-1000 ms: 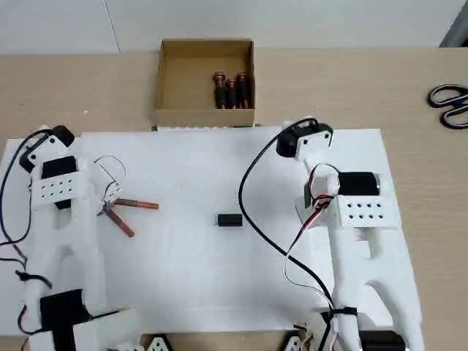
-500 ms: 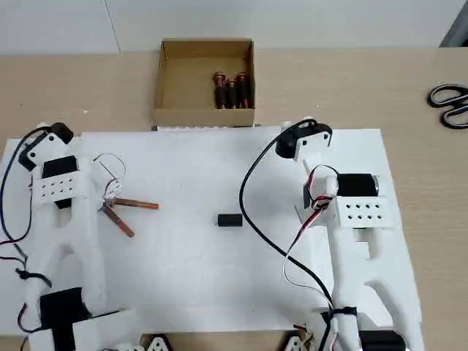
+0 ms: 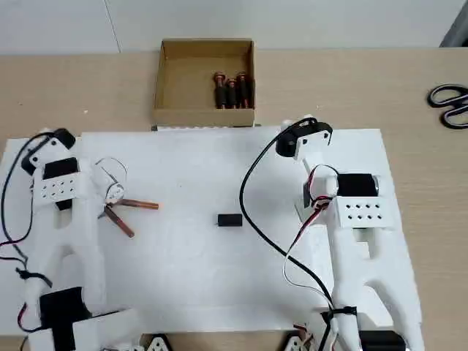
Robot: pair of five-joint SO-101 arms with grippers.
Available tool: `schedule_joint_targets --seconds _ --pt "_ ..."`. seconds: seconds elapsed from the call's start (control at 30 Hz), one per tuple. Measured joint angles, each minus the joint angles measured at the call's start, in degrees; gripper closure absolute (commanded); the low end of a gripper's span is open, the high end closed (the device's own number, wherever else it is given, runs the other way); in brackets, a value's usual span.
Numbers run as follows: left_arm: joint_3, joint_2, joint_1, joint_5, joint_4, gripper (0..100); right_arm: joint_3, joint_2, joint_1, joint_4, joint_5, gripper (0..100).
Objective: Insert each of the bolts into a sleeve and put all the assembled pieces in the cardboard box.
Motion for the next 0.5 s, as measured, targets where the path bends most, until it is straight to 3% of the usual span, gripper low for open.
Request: schedule_joint_targets --seconds 0.5 --pt "2.64 0.18 -3.34 -0.09 -3.78 89 0.0 0.0 0.0 0.0 0.0 99.5"
